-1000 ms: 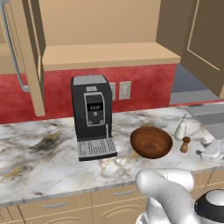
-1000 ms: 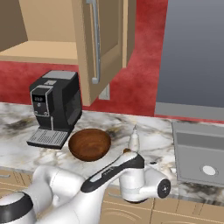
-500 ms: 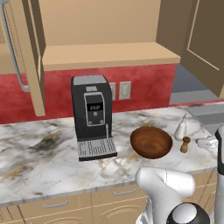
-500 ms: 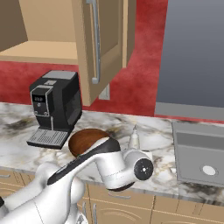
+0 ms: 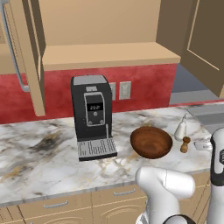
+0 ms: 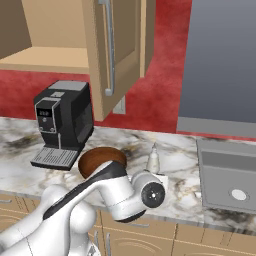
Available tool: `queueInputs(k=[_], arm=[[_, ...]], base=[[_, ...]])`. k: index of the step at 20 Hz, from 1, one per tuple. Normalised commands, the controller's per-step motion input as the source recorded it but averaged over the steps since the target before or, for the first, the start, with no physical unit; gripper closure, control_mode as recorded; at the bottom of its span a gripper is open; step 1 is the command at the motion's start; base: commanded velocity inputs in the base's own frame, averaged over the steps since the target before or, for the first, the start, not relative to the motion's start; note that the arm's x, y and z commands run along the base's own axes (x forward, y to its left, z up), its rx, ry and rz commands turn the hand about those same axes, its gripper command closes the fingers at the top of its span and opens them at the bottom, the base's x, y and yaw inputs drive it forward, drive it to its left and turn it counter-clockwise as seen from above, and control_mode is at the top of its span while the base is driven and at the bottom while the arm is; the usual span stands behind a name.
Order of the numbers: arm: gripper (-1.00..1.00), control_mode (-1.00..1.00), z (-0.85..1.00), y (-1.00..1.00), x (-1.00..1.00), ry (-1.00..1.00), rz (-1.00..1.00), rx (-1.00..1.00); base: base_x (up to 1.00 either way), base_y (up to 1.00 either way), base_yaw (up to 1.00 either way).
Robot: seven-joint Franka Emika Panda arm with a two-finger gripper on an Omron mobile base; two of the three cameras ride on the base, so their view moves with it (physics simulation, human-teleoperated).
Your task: Retrieve the bottle and the shaker from the cabinet and place them next to the mixing bowl on the counter. Then add garlic from the fridge to the mixing bowl.
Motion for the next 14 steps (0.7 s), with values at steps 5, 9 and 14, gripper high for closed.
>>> queueInputs(k=[5, 9, 14], arm=[[-1.0, -1.0, 0.0, 0.0, -0.21, 0.0, -0.01, 0.0], [-1.0, -1.0, 0.0, 0.05, -0.02, 0.0, -0.06, 0.0], [-1.0, -1.0, 0.02, 0.01, 0.01, 0.0, -0.04, 0.0]], base=[[0.0, 0.0, 0.0], [0.0, 0.0, 0.0], [0.0, 0.0, 0.0]])
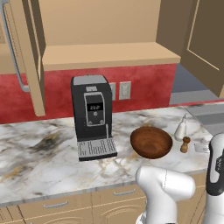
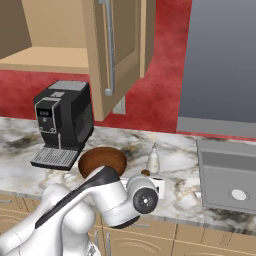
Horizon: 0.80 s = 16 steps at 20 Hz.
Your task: Retrieve the bottle and the shaker from the cabinet and place them next to the mixing bowl on the counter. Then add garlic from the fridge to the mixing bowl.
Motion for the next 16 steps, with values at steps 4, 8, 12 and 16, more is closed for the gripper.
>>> queueInputs(k=[4, 8, 12, 16], arm=[[-1.0, -1.0, 0.01, 0.01, 0.02, 0.0, -0.01, 0.0], [-1.0, -1.0, 0.0, 0.17, 0.0, 0.0, 0.0, 0.0], [-1.0, -1.0, 0.0, 0.25, 0.0, 0.01, 0.0, -0.01], [-1.0, -1.0, 0.0, 0.17, 0.0, 0.0, 0.0, 0.0]], base=[[0.0, 0.0, 0.0], [0.0, 0.0, 0.0], [0.0, 0.0, 0.0], [0.0, 0.0, 0.0]])
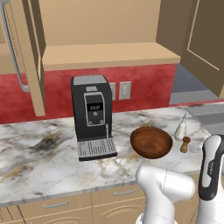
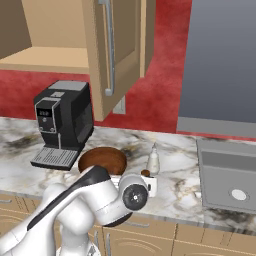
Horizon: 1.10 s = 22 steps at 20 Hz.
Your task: Retrieve the bottle and the shaker from the cabinet and place them next to the mixing bowl on the counter. Then add garlic from the fridge to the mixing bowl.
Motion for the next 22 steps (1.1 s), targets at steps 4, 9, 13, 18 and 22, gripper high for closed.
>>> queueInputs(k=[4, 9, 13, 18, 22], arm=[[-1.0, -1.0, 0.0, 0.03, 0.0, 0.0, 0.0, 0.0], [-1.0, -1.0, 0.0, 0.11, -0.04, 0.0, 0.0, 0.0], [-1.0, -1.0, 0.0, 0.16, -0.06, 0.0, 0.0, 0.0], [-1.0, -1.0, 0.0, 0.11, -0.09, 0.0, 0.0, 0.0], [-1.0, -1.0, 0.0, 0.0, -0.19, 0.0, 0.0, 0.0]], base=[[0.0, 0.0, 0.0], [0.0, 0.0, 0.0], [0.0, 0.0, 0.0], [0.0, 0.0, 0.0], [0.0, 0.0, 0.0]])
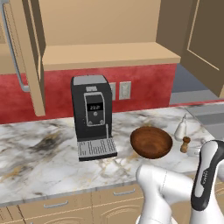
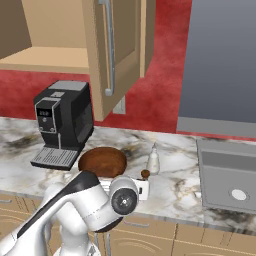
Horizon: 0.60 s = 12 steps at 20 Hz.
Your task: Retrieve the bottle and the shaker from the cabinet and place them next to the mixing bowl on the counter. Then add garlic from the fridge to the mixing bowl.
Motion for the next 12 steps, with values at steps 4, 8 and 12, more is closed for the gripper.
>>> queueInputs(k=[4, 8, 12], arm=[[-1.0, -1.0, 0.0, 0.0, -0.31, -0.03, 0.0, 0.0], [-1.0, 1.0, 0.0, 0.0, 0.0, 0.0, 0.0, 0.0], [-1.0, 1.0, 0.0, 0.0, 0.0, 0.0, 0.0, 0.0]], base=[[0.0, 0.0, 0.0], [-0.61, 0.01, 0.0], [-0.7, 0.16, 0.0]])
